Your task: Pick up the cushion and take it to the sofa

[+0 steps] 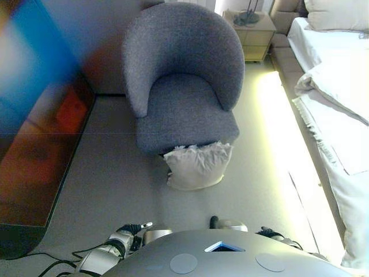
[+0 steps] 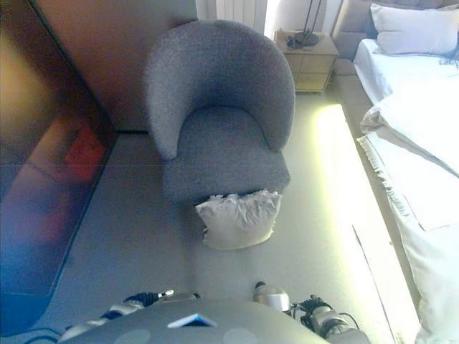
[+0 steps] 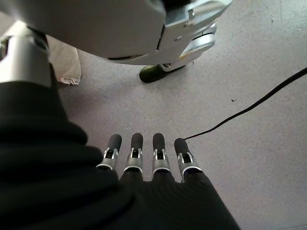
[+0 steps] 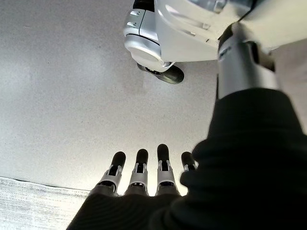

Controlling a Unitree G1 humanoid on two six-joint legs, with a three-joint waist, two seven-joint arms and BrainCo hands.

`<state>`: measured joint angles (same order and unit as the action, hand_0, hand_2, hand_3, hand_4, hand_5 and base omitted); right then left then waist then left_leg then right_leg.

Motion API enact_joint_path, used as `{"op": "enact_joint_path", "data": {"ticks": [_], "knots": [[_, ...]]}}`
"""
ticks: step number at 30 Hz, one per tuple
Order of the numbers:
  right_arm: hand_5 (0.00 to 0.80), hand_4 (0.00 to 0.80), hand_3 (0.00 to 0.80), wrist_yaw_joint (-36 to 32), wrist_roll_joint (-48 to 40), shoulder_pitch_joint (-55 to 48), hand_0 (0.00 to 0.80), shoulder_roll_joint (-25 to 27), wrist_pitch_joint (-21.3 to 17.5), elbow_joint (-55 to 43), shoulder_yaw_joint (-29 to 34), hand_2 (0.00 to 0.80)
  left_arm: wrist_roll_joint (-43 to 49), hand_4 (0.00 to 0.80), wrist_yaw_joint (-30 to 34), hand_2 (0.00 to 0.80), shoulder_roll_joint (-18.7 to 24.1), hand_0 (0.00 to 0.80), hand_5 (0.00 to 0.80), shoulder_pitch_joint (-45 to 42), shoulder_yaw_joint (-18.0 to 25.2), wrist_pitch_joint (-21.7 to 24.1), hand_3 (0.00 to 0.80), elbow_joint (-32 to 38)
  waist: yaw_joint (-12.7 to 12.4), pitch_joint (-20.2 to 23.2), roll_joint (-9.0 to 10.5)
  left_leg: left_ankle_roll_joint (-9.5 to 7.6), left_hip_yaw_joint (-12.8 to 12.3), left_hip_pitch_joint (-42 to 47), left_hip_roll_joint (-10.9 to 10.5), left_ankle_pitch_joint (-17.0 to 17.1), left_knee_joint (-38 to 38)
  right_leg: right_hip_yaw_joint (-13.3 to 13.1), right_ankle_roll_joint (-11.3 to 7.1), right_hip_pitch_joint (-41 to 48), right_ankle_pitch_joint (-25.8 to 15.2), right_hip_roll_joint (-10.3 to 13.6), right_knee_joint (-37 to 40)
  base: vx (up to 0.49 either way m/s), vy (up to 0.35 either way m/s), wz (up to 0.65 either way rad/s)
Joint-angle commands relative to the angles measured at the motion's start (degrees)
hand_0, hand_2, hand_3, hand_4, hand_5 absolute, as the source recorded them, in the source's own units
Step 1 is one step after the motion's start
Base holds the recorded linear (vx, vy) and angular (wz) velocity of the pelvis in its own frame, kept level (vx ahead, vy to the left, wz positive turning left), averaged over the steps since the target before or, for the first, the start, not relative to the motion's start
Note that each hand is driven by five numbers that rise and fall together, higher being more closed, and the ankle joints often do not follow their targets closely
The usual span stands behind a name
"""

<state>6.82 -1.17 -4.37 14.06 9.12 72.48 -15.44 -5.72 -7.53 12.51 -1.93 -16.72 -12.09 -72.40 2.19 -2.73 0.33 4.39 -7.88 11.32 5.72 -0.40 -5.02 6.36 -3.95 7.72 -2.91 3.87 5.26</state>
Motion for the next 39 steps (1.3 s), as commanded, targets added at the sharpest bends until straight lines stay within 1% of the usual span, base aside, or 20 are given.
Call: {"op": "enact_joint_path", "data": {"ticks": [1,3,6,8,9,11,12,14,17,20,22,25,26,28,30,32,33,35,38,39], "knots": [[0.000,0.000,0.000,0.17,-0.81,6.45,0.000,-0.55,0.15,3.16,-2.07,0.000,1.25,0.000,-1.29,0.000,0.33,0.000,0.000,3.95,1.22,0.46,0.000,-2.98,-0.07,-3.22,2.66,-3.62,-0.37,-2.28,-3.15,-4.85,6.65,-1.16,1.40,-0.14,4.50,-1.52,-4.06,0.001,-0.138,-0.01],[0.000,0.000,0.000,-0.14,-1.13,6.78,0.000,-0.41,0.14,3.03,-1.82,0.000,1.30,0.000,-1.96,0.000,0.22,0.000,0.000,3.94,1.90,1.16,0.000,-2.95,-0.22,-3.80,3.47,-3.44,-0.90,-4.07,-2.27,-5.76,11.44,-0.73,1.97,-0.78,4.39,-1.04,-5.24,0.009,-0.168,-0.01],[0.000,0.000,0.000,-1.01,-1.52,7.31,0.000,0.33,0.31,2.50,-1.66,0.000,1.36,0.000,-2.47,0.000,0.27,0.000,0.000,3.94,2.84,2.43,0.000,-2.82,-0.71,-5.30,5.22,-3.32,-1.35,-10.16,0.11,-3.92,24.59,-0.71,3.46,-1.39,3.99,-0.15,-6.51,0.013,-0.187,-0.05],[0.000,0.000,0.000,-1.70,-1.00,7.65,0.000,1.02,0.21,2.53,-1.68,0.000,0.35,0.000,-2.79,0.000,0.26,0.000,0.000,3.48,3.65,2.98,0.000,-2.86,-1.10,-6.09,5.83,-4.55,-0.15,-13.58,0.32,-3.48,31.22,-2.28,4.36,-1.51,4.11,0.00,-7.41,0.087,-0.141,-0.21],[0.000,0.000,0.000,-1.85,-0.78,7.61,0.000,1.25,0.15,2.53,-1.69,0.000,0.25,0.000,-2.66,0.000,0.27,0.000,0.000,3.23,3.89,2.76,0.000,-2.77,-1.43,-6.37,5.78,-4.82,0.51,-15.29,-0.17,-3.08,32.73,-3.20,4.54,-1.10,4.34,-0.26,-7.53,0.136,-0.068,-0.31],[0.000,0.000,0.000,-2.17,-0.59,7.79,0.000,1.59,-0.11,2.70,-1.88,0.000,-0.24,0.000,-2.34,0.000,0.29,0.000,0.000,2.97,4.22,2.67,0.000,-3.09,-2.56,-6.93,4.94,-5.07,2.48,-17.52,-2.29,-2.31,30.37,-5.38,4.41,0.12,5.50,-1.47,-7.70,0.194,-0.004,-0.45],[0.000,0.000,0.000,-2.39,-0.29,7.95,0.000,1.70,-0.36,2.76,-1.93,0.000,-0.62,0.000,-2.38,0.000,0.15,0.000,0.000,2.61,4.45,2.78,0.000,-3.24,-3.21,-7.22,4.10,-4.62,2.96,-18.59,-2.92,-0.76,27.45,-6.84,4.39,1.17,6.64,-2.60,-7.63,0.263,0.033,-0.61],[0.000,0.000,0.000,-2.82,0.55,8.08,0.000,1.79,-0.65,2.94,-1.94,0.000,-1.04,0.000,-2.06,0.000,-0.03,0.000,0.000,2.11,4.64,2.86,0.000,-3.31,-4.15,-7.32,2.49,-3.14,2.44,-20.06,-2.83,2.83,21.38,-8.28,4.17,3.42,8.35,-4.30,-6.85,0.334,0.059,-0.73],[0.000,0.000,0.000,-2.57,1.14,7.71,0.000,1.63,-0.94,3.47,-1.90,0.000,-2.04,0.000,-2.18,0.000,-0.45,0.000,0.000,1.77,4.41,2.88,0.000,-3.49,-5.56,-7.14,0.94,-1.44,0.62,-22.08,-2.17,7.59,14.13,-9.68,3.83,8.00,10.67,-5.17,-5.45,0.372,0.066,-0.27],[0.000,0.000,0.000,-2.54,1.58,7.45,0.000,1.51,-0.35,4.02,-2.02,0.000,-3.62,0.000,-2.59,0.000,-0.76,0.000,0.000,1.03,4.15,3.22,0.000,-3.68,-7.53,-6.47,-0.05,0.01,1.45,-23.17,-1.72,11.53,6.26,-11.61,3.20,12.54,13.13,-4.72,-4.49,0.448,0.075,-0.20],[0.000,0.000,0.000,-2.71,1.95,7.32,0.000,1.55,0.18,4.28,-2.05,0.000,-4.20,0.000,-2.76,0.000,-0.84,0.000,0.000,0.58,4.18,3.05,0.000,-3.74,-8.27,-5.94,-0.31,0.46,2.00,-23.19,-1.43,12.69,3.79,-12.37,2.97,14.31,14.69,-4.23,-4.39,0.438,0.094,-0.21],[0.000,0.000,0.000,-2.73,2.59,6.97,0.000,1.39,1.10,4.78,-1.70,0.000,-4.26,0.000,-2.77,0.000,-0.94,0.000,0.000,0.22,4.20,1.98,0.000,-3.87,-8.61,-5.05,-0.99,0.51,1.25,-23.83,-0.55,13.01,3.74,-13.16,2.92,16.01,17.73,-3.55,-5.36,0.485,0.148,-0.14],[0.000,0.000,0.000,-2.65,2.57,6.97,0.000,1.31,1.40,4.96,-1.53,0.000,-4.10,0.000,-2.48,0.000,-0.91,0.000,0.000,0.27,4.23,1.78,0.000,-4.05,-8.67,-4.84,-0.94,0.23,1.37,-24.05,-0.61,12.14,4.23,-13.24,2.83,16.14,18.37,-3.09,-5.93,0.496,0.196,-0.30],[0.000,0.000,0.000,-2.63,3.17,7.12,0.000,0.92,1.90,5.37,-1.05,0.000,-3.90,0.000,-2.57,0.000,-1.01,0.000,0.000,0.52,4.19,1.12,0.000,-4.16,-8.71,-4.06,-0.30,-1.48,1.71,-24.33,-1.42,8.76,6.17,-13.33,1.93,16.08,18.47,-1.31,-8.04,0.479,0.221,-0.63],[0.000,0.000,0.000,-3.29,3.67,7.12,0.000,0.69,1.48,5.30,-0.45,0.000,-4.76,0.000,-2.54,0.000,-0.64,0.000,0.000,1.18,4.25,0.69,0.000,-4.11,-8.65,-3.42,0.61,-3.53,1.05,-26.06,-2.72,5.66,11.36,-12.91,1.02,15.83,17.84,0.25,-10.81,0.376,0.171,-0.85],[0.000,0.000,0.000,-3.63,3.77,6.96,0.000,0.31,0.98,4.73,-0.32,0.000,-5.24,0.000,-1.91,0.000,0.08,0.000,0.000,1.89,4.21,0.47,0.000,-3.55,-8.96,-2.62,1.90,-5.54,0.87,-27.48,-4.31,3.23,15.76,-12.47,-0.92,14.94,12.69,2.02,-15.58,0.313,0.115,-0.52],[0.000,0.000,0.000,-3.76,3.87,6.98,0.000,0.15,0.65,4.47,-0.34,0.000,-5.10,0.000,-1.53,0.000,0.44,0.000,0.000,2.15,4.22,0.48,0.000,-3.40,-9.08,-2.28,2.31,-6.18,0.98,-27.71,-4.78,2.46,16.55,-12.22,-1.65,14.30,10.88,2.51,-17.31,0.322,0.110,-0.35],[0.000,0.000,0.000,-2.99,3.59,7.30,0.000,-0.50,-0.45,3.72,-0.57,0.000,-4.15,0.000,-0.31,0.000,1.65,0.000,0.000,3.29,4.11,0.42,0.000,-3.31,-9.15,-1.42,2.71,-8.06,1.68,-26.16,-5.73,1.25,15.73,-10.78,-3.94,10.49,4.75,3.09,-25.55,0.360,0.131,-0.25],[0.000,0.000,0.000,-2.90,2.50,7.59,0.000,-0.57,-1.52,2.94,-0.55,0.000,-3.06,0.000,0.66,0.000,2.72,0.000,0.000,4.29,3.64,-0.33,0.000,-3.27,-8.12,-1.08,1.79,-9.05,2.29,-22.47,-6.44,0.22,13.41,-9.30,-4.09,3.69,0.18,1.57,-35.69,0.337,0.134,0.19],[0.000,0.000,0.000,-2.95,2.80,7.67,0.000,-0.50,-1.94,2.61,-0.65,0.000,-3.20,0.000,0.88,0.000,2.92,0.000,0.000,4.55,3.33,-0.72,0.000,-3.08,-7.53,-1.16,1.50,-9.24,2.60,-20.79,-6.85,-0.08,12.40,-7.87,-3.83,0.66,0.11,1.58,-36.81,0.315,0.103,0.16]]}}
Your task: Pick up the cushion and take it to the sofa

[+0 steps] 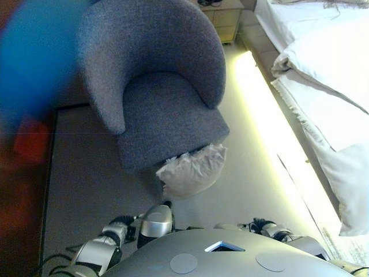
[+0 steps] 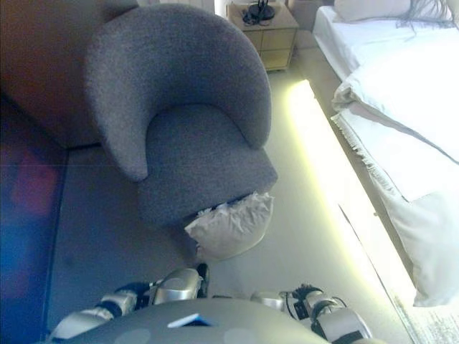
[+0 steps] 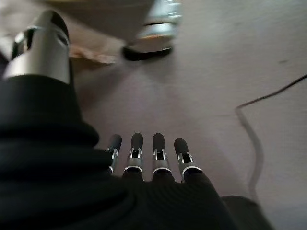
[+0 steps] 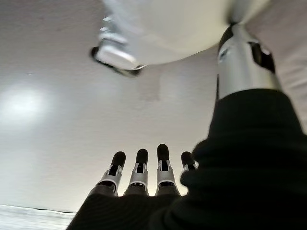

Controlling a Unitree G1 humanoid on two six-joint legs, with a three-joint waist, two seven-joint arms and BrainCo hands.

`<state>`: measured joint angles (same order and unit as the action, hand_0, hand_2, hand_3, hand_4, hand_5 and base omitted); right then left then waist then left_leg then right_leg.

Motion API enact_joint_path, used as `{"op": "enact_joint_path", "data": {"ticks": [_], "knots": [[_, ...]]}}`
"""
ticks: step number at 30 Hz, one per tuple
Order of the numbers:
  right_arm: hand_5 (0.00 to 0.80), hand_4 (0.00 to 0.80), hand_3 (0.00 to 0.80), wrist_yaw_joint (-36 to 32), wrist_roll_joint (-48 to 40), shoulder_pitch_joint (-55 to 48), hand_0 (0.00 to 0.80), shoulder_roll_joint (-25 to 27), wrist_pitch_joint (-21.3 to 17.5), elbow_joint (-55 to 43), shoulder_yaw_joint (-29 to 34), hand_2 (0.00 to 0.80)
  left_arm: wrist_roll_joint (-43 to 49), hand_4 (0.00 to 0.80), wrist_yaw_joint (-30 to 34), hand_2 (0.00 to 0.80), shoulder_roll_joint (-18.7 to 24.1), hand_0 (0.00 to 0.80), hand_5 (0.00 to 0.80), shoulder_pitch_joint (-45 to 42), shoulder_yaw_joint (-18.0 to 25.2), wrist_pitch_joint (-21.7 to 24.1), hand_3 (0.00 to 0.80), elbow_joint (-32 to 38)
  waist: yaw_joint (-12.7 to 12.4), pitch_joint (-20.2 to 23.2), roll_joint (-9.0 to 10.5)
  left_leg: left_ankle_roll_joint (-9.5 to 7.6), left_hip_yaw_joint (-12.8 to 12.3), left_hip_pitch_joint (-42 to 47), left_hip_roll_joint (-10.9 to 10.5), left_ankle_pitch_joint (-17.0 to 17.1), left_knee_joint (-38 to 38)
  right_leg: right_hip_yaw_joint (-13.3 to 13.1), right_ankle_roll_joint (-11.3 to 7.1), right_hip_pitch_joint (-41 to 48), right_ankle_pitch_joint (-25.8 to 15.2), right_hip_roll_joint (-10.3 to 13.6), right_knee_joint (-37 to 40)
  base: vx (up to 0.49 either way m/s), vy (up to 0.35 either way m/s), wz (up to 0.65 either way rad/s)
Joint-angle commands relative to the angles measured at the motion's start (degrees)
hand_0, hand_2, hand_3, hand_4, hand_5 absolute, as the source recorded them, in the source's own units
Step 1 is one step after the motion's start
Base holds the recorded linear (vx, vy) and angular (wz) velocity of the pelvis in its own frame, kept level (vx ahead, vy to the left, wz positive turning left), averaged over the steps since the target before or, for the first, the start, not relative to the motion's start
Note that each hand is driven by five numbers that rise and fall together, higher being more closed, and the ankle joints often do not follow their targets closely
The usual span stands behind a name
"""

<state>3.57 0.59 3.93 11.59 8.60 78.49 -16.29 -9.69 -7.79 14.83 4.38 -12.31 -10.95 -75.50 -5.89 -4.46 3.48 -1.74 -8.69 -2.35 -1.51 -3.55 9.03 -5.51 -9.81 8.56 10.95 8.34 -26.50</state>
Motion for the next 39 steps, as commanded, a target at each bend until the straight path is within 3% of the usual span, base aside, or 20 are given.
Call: {"op": "enact_joint_path", "data": {"ticks": [1,2,3,6,9,12,15,18,22,26,27,29,34,38,39], "knots": [[0.000,0.000,0.000,0.15,1.42,-0.51,0.000,2.12,-1.67,-3.72,0.01,0.000,0.48,0.000,1.23,0.000,0.65,0.000,0.000,-1.48,-1.24,-2.17,0.000,0.21,1.07,0.34,-1.83,-3.14,3.67,-5.84,0.08,3.07,-2.57,5.37,2.30,-2.35,-12.77,-2.73,-4.73,0.222,0.060,0.04],[0.000,0.000,0.000,0.11,1.55,-0.46,0.000,2.15,-1.73,-3.82,-0.06,0.000,0.39,0.000,1.27,0.000,0.67,0.000,0.000,-1.35,-1.27,-2.27,0.000,0.27,1.29,0.23,-1.82,-3.15,3.77,-5.46,-0.05,3.04,-2.82,5.81,2.36,-2.98,-12.42,-2.68,-4.44,0.231,0.001,0.08],[0.000,0.000,0.000,0.28,2.05,-0.14,0.000,2.32,-2.11,-4.33,-0.51,0.000,0.00,0.000,1.57,0.000,0.66,0.000,0.000,-0.36,-1.65,-3.03,0.000,0.49,2.19,-0.51,-2.06,-3.10,4.31,-3.41,-0.40,2.64,-3.99,8.31,2.82,-6.71,-10.38,-2.41,-1.16,0.206,-0.048,0.12],[0.000,0.000,0.000,0.67,1.05,1.03,0.000,2.49,-1.95,-5.74,-1.62,0.000,-1.22,0.000,0.96,0.000,0.63,0.000,0.000,1.82,-1.85,-4.71,0.000,0.50,3.86,-2.52,-3.16,-1.81,5.99,1.19,1.16,1.49,-6.31,12.06,3.83,-14.58,-9.78,0.86,5.15,0.135,-0.154,0.00],[0.000,0.000,0.000,1.31,-0.29,1.09,0.000,2.43,-1.96,-6.84,-2.49,0.000,-2.24,0.000,0.25,0.000,0.67,0.000,0.000,2.34,-1.80,-4.05,0.000,0.43,5.48,-4.13,-2.30,-0.44,6.90,3.35,1.64,-0.13,-6.71,11.11,2.82,-15.68,-12.66,3.20,15.61,0.105,-0.231,0.30],[0.000,0.000,0.000,1.29,1.27,0.28,0.000,2.40,-2.51,-6.73,-2.06,0.000,-4.21,0.000,-1.08,0.000,0.25,0.000,0.000,1.57,-1.46,-2.87,0.000,0.27,6.54,-4.50,-1.72,0.85,8.55,5.49,2.84,-1.77,-6.97,7.82,1.28,-15.27,-15.94,5.44,20.41,0.140,-0.209,0.52],[0.000,0.000,0.000,0.94,3.31,-0.38,0.000,2.58,-3.22,-6.34,-2.29,0.000,-5.08,0.000,-2.60,0.000,0.30,0.000,0.000,0.78,-0.97,-2.18,0.000,0.25,6.39,-4.32,-1.59,2.09,10.75,5.37,5.27,-1.22,-6.53,4.90,0.84,-12.25,-12.69,4.28,20.41,0.122,-0.196,0.70],[0.000,0.000,0.000,0.21,2.97,0.23,0.000,2.84,-1.73,-6.36,-2.96,0.000,-3.55,0.000,-4.30,0.000,0.01,0.000,0.000,0.45,0.17,-0.30,0.000,0.06,4.43,-4.52,-0.98,4.77,11.07,4.13,8.14,0.18,-5.56,8.15,1.43,-8.94,-11.24,3.94,21.93,0.067,-0.183,0.71],[0.000,0.000,0.000,2.15,-1.23,3.32,0.000,3.83,-0.41,-6.39,-4.50,0.000,-6.12,0.000,-8.47,0.000,-1.20,0.000,0.000,2.63,-0.75,2.04,0.000,0.41,2.12,-6.20,-1.85,7.18,11.78,-0.87,11.05,3.60,-5.49,11.91,2.58,-9.24,-10.48,3.13,23.07,-0.206,-0.083,0.39],[0.000,0.000,0.000,4.53,-3.55,4.95,0.000,5.29,-0.16,-6.34,-3.95,0.000,-7.62,0.000,-9.49,0.000,-1.27,0.000,0.000,4.33,-0.37,3.84,0.000,0.81,2.41,-8.11,-3.11,8.60,8.00,-3.42,13.02,6.07,-6.13,16.00,3.24,-10.52,-10.06,3.61,22.92,-0.184,0.072,0.41],[0.000,0.000,0.000,5.02,-4.23,4.87,0.000,5.55,-0.37,-6.33,-3.39,0.000,-7.30,0.000,-9.59,0.000,-1.28,0.000,0.000,4.26,-0.41,4.28,0.000,1.00,2.61,-8.31,-3.29,8.82,6.89,-3.68,13.08,6.28,-6.03,16.92,3.22,-10.64,-9.95,4.01,22.69,-0.009,0.104,0.49],[0.000,0.000,0.000,5.68,-5.61,4.96,0.000,5.71,-1.16,-6.18,-2.53,0.000,-6.51,0.000,-10.45,0.000,-1.29,0.000,0.000,3.79,-0.36,5.81,0.000,1.12,2.63,-8.63,-3.43,8.71,7.04,-4.42,12.45,5.74,-4.90,17.09,3.15,-11.22,-9.48,4.65,21.48,0.043,0.090,0.50],[0.000,0.000,0.000,9.01,-11.49,9.30,0.000,5.85,-4.42,-7.16,-2.38,0.000,-5.60,0.000,-12.54,0.000,0.13,0.000,0.000,6.65,-1.63,10.35,0.000,2.71,2.65,-12.18,-3.85,8.69,7.61,-9.53,11.64,4.65,-0.78,15.03,2.24,-16.67,-9.45,6.12,17.92,-0.116,0.034,0.10],[0.000,0.000,0.000,13.28,-14.95,17.04,0.000,5.47,-5.56,-9.21,-4.08,0.000,-7.21,0.000,-16.39,0.000,1.51,0.000,0.000,14.04,-4.93,11.50,0.000,6.11,3.68,-17.21,-4.25,8.12,6.17,-16.24,10.58,5.16,0.27,13.40,1.12,-24.79,-12.03,7.23,16.96,-0.285,0.013,-0.08],[0.000,0.000,0.000,13.37,-13.79,18.01,0.000,6.22,-7.52,-9.26,-3.63,0.000,-7.40,0.000,-16.97,0.000,1.80,0.000,0.000,15.37,-5.39,11.96,0.000,7.07,3.97,-18.45,-4.55,7.95,5.65,-17.24,10.24,5.38,-0.01,13.26,0.98,-26.12,-12.55,7.30,17.08,-0.189,0.036,-0.11]]}}
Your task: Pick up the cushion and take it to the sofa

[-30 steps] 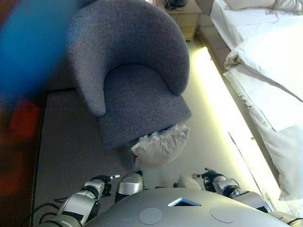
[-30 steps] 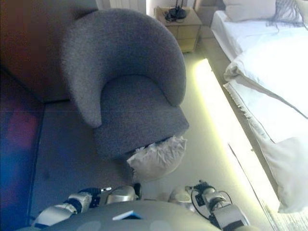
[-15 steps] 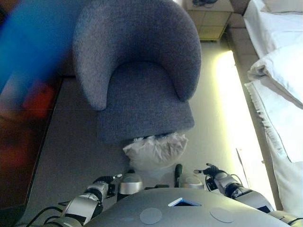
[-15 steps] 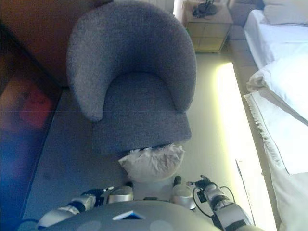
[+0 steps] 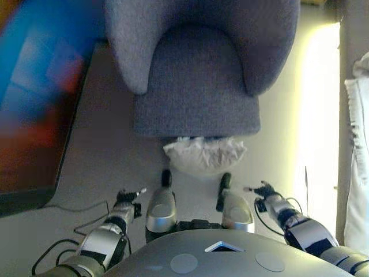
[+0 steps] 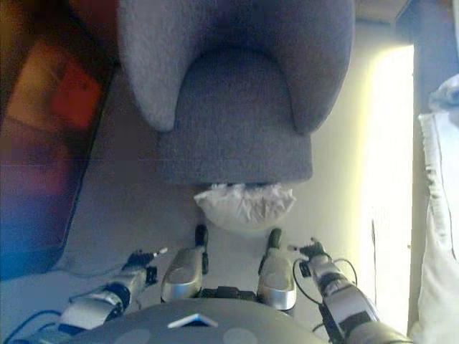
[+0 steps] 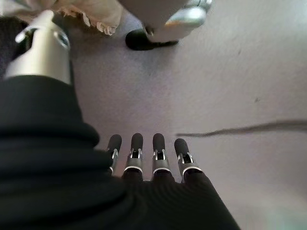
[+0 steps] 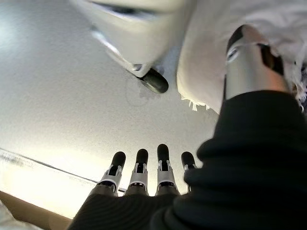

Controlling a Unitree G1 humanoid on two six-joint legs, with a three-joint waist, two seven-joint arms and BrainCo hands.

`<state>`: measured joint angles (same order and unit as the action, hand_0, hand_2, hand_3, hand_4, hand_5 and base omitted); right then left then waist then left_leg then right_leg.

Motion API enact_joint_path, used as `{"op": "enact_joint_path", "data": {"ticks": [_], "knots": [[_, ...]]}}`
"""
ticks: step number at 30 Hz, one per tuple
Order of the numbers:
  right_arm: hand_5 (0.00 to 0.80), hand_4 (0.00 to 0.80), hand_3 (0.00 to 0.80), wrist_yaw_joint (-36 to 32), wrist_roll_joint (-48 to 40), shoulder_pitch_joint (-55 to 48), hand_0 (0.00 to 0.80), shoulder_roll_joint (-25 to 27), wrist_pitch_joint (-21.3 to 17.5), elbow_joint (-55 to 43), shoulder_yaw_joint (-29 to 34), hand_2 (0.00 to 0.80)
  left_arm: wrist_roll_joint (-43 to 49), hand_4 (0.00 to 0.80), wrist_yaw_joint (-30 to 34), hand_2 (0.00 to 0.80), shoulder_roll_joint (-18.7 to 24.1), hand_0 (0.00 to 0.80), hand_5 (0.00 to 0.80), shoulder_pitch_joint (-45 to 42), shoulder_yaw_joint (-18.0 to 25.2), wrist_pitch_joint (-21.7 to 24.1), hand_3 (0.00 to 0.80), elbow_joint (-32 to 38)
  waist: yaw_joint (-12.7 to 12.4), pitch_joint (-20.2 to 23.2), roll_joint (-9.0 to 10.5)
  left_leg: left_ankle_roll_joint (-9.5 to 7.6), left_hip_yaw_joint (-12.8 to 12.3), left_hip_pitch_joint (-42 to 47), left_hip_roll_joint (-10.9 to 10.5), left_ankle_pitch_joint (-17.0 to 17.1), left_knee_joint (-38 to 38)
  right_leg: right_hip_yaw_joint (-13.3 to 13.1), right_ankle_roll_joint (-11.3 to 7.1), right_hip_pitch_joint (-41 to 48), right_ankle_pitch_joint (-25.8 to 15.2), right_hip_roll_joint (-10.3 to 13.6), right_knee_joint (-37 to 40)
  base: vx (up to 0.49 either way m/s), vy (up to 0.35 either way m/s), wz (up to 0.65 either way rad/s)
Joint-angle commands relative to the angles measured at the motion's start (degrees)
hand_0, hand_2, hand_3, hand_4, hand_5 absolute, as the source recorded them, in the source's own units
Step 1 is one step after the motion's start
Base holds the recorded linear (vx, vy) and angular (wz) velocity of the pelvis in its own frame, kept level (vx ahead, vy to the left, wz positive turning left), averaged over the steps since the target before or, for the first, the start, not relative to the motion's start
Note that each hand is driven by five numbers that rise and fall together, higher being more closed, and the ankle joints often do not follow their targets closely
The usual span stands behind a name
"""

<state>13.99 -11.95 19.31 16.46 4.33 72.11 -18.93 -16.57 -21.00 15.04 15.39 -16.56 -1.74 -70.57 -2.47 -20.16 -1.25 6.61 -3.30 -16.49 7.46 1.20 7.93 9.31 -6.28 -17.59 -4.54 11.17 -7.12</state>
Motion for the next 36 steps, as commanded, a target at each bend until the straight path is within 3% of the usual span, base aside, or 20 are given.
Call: {"op": "enact_joint_path", "data": {"ticks": [1,3,5,7,15,18,21,23,26,31,36], "knots": [[0.000,0.000,0.000,2.82,-0.84,2.59,0.000,2.34,-4.78,-2.64,-0.22,0.000,-0.58,0.000,-3.87,0.000,1.85,0.000,0.000,4.90,-1.43,3.00,0.000,2.73,0.68,-3.40,0.01,-0.45,-0.02,-3.71,1.12,0.76,1.00,-1.65,-2.62,-0.75,2.67,4.39,-2.31,-0.169,0.050,-0.12],[0.000,0.000,0.000,5.31,-0.05,3.26,0.000,2.54,-7.51,-2.31,-0.27,0.000,-2.32,0.000,-4.93,0.000,1.17,0.000,0.000,6.53,-2.23,4.22,0.000,3.04,1.72,-5.37,-0.58,-0.94,-0.40,-5.25,-0.20,0.76,1.12,-2.23,-3.00,-2.81,1.68,4.74,-2.06,-0.132,0.066,-0.19],[0.000,0.000,0.000,7.99,0.19,3.91,0.000,2.25,-7.39,-3.77,-0.80,0.000,-3.45,0.000,-6.56,0.000,0.59,0.000,0.000,7.71,-2.80,5.20,0.000,3.90,2.67,-7.65,-0.93,-1.04,-0.63,-6.83,-0.98,0.95,1.54,-2.93,-3.09,-4.53,1.08,4.97,-2.13,-0.168,0.063,-0.18],[0.000,0.000,0.000,9.84,-0.14,4.38,0.000,2.12,-5.49,-6.45,-1.53,0.000,-4.84,0.000,-8.50,0.000,0.16,0.000,0.000,8.65,-3.17,5.44,0.000,5.71,3.37,-9.63,-1.13,-0.88,-1.12,-9.03,-1.19,1.48,2.01,-3.49,-2.96,-6.57,0.59,5.01,-2.32,-0.167,0.045,-0.17],[0.000,0.000,0.000,17.92,-1.56,4.94,0.000,4.53,-0.33,-16.80,-2.36,0.000,-9.38,0.000,-12.72,0.000,-0.64,0.000,0.000,8.71,-4.00,5.23,0.000,12.01,5.54,-9.63,-2.54,0.15,-2.27,-22.81,-0.83,2.74,5.35,-5.09,-1.97,-21.89,0.35,3.59,-6.26,-0.036,0.035,-0.19],[0.000,0.000,0.000,18.62,-0.31,6.09,0.000,8.45,0.20,-19.20,-1.31,0.000,-12.13,0.000,-6.98,0.000,4.50,0.000,0.000,11.93,-1.59,3.22,0.000,10.75,7.12,-9.63,-4.46,0.67,-2.93,-27.25,-0.73,2.99,6.93,-7.05,-1.56,-28.32,0.59,3.22,-8.34,0.034,0.171,-0.11],[0.000,0.000,0.000,20.25,1.38,6.60,0.000,9.34,-2.85,-18.78,-1.52,0.000,-13.75,0.000,-5.97,0.000,3.14,0.000,0.000,10.86,-2.79,11.33,0.000,9.09,7.21,-9.63,-4.92,0.25,-2.14,-32.54,-0.51,2.50,9.35,-8.45,-1.33,-34.24,0.66,2.68,-10.40,-0.018,-0.025,-0.08],[0.000,0.000,0.000,23.27,1.21,7.30,0.000,8.96,-3.55,-20.29,-2.08,0.000,-13.41,0.000,-8.87,0.000,1.33,0.000,0.000,10.96,-3.39,14.35,0.000,10.69,7.08,-9.63,-4.64,0.13,-1.32,-36.79,-0.16,1.98,11.50,-9.14,-1.28,-38.17,0.94,2.04,-12.20,-0.029,-0.087,-0.03],[0.000,0.000,0.000,25.58,0.50,8.72,0.000,9.30,-3.88,-22.70,-2.37,0.000,-12.66,0.000,-12.54,0.000,0.91,0.000,0.000,12.00,-3.24,15.12,0.000,13.90,7.01,-9.63,-3.73,0.06,-0.29,-41.40,0.24,1.68,13.42,-9.48,-1.06,-42.24,0.97,1.11,-13.76,-0.041,-0.136,0.03],[0.000,0.000,0.000,26.85,0.07,11.27,0.000,12.13,-5.18,-28.87,-1.34,0.000,-10.60,0.000,-17.81,0.000,3.58,0.000,0.000,14.84,-2.93,16.50,0.000,21.02,6.99,-9.63,-1.63,-0.04,2.77,-51.19,0.72,0.31,18.33,-9.90,-0.70,-51.50,1.36,0.14,-18.51,-0.023,-0.130,0.09],[0.000,0.000,0.000,25.80,-1.17,13.76,0.000,13.96,-9.80,-29.44,0.11,0.000,-8.83,0.000,-18.56,0.000,6.60,0.000,0.000,18.38,-2.10,18.42,0.000,23.41,6.56,-9.63,-0.45,-0.07,4.31,-57.63,1.05,-0.59,21.41,-9.22,-0.72,-57.36,1.49,0.62,-21.34,0.004,-0.093,0.07]]}}
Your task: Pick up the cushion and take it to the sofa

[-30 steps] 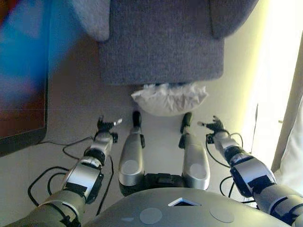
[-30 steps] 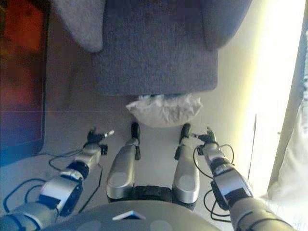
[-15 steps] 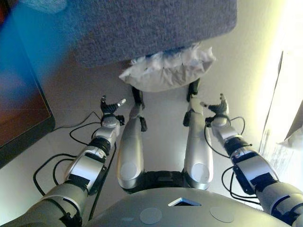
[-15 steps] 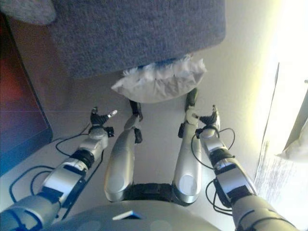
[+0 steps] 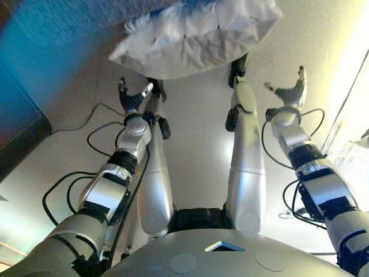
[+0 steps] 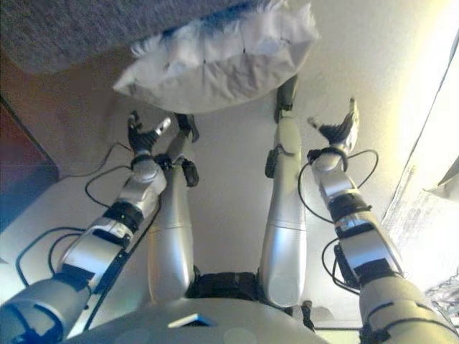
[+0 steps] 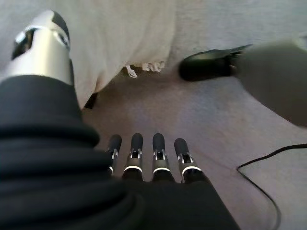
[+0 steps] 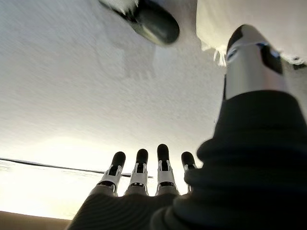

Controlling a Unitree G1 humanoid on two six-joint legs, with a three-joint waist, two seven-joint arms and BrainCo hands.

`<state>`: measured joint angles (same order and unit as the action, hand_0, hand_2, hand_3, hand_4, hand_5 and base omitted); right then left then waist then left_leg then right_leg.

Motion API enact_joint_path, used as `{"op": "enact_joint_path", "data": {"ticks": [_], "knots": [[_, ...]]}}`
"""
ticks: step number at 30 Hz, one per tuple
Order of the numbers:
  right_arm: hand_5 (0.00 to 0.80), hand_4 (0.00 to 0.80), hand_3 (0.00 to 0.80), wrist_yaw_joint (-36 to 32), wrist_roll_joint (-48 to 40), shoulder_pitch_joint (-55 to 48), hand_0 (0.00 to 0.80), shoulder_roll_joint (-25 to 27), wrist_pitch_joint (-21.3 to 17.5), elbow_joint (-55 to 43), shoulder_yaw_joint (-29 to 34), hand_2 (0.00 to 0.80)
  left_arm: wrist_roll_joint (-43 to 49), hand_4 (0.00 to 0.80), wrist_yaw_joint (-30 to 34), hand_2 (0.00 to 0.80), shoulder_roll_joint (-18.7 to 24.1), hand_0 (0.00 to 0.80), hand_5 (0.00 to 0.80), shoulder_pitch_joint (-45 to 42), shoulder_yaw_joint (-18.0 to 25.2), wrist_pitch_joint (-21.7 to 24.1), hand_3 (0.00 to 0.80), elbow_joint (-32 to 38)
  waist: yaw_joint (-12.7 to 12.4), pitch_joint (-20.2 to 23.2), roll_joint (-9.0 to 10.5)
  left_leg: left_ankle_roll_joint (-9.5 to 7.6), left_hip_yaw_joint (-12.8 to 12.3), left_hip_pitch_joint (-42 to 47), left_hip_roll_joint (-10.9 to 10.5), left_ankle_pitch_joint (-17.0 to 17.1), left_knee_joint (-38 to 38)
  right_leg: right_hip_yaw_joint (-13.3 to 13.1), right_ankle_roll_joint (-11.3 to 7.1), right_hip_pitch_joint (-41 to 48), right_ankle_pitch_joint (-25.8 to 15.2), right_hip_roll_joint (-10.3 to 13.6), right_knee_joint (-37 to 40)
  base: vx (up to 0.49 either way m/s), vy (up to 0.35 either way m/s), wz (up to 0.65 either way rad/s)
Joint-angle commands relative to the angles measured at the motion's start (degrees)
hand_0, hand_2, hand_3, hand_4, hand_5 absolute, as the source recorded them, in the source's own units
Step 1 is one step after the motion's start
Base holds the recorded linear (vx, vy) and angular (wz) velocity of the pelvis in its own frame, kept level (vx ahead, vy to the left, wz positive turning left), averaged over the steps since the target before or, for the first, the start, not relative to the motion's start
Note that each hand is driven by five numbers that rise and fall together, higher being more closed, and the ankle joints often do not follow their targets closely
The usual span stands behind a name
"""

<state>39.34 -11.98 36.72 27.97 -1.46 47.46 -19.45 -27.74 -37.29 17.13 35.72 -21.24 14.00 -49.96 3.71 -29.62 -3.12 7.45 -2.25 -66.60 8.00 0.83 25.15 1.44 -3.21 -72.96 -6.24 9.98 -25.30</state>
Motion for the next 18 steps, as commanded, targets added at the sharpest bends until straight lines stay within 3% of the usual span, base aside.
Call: {"op": "enact_joint_path", "data": {"ticks": [1,6,13,18], "knots": [[0.000,0.000,0.000,-0.12,-0.90,-3.05,0.000,3.06,-5.34,-5.31,0.73,0.000,2.89,0.000,-2.70,0.000,5.10,0.000,0.000,-1.18,2.48,3.36,0.000,3.80,0.25,-0.18,1.56,-0.91,3.67,-8.95,0.48,-0.36,4.99,-1.27,-3.79,-3.49,3.12,1.95,-4.06,0.023,-0.064,0.07],[0.000,0.000,0.000,-1.43,0.15,-0.07,0.000,6.59,-10.72,-9.93,0.00,0.000,3.61,0.000,-3.63,0.000,8.82,0.000,0.000,2.50,2.20,5.14,0.000,7.92,-0.41,-0.18,2.35,-0.88,5.19,-13.16,0.08,-0.64,7.08,-0.90,-3.96,-7.05,3.28,2.32,-6.16,0.027,-0.064,0.08],[0.000,0.000,0.000,-2.13,0.11,4.27,0.000,9.21,-14.19,-13.65,0.51,0.000,3.81,0.000,-8.19,0.000,10.97,0.000,0.000,6.04,4.50,7.52,0.000,11.09,-1.26,-0.18,2.91,-0.43,6.42,-15.50,-0.19,-0.34,8.30,-0.53,-4.33,-8.75,3.61,2.73,-7.94,0.041,-0.027,0.05],[0.000,0.000,0.000,-5.91,0.84,4.99,0.000,10.13,-16.05,-17.02,1.25,0.000,2.62,0.000,-7.09,0.000,11.74,0.000,0.000,6.65,6.33,7.81,0.000,13.55,-1.93,-0.18,3.02,-0.23,7.08,-16.71,-0.70,-0.18,9.29,-0.50,-4.50,-9.63,4.06,2.98,-9.68,0.038,0.000,0.06]]}}
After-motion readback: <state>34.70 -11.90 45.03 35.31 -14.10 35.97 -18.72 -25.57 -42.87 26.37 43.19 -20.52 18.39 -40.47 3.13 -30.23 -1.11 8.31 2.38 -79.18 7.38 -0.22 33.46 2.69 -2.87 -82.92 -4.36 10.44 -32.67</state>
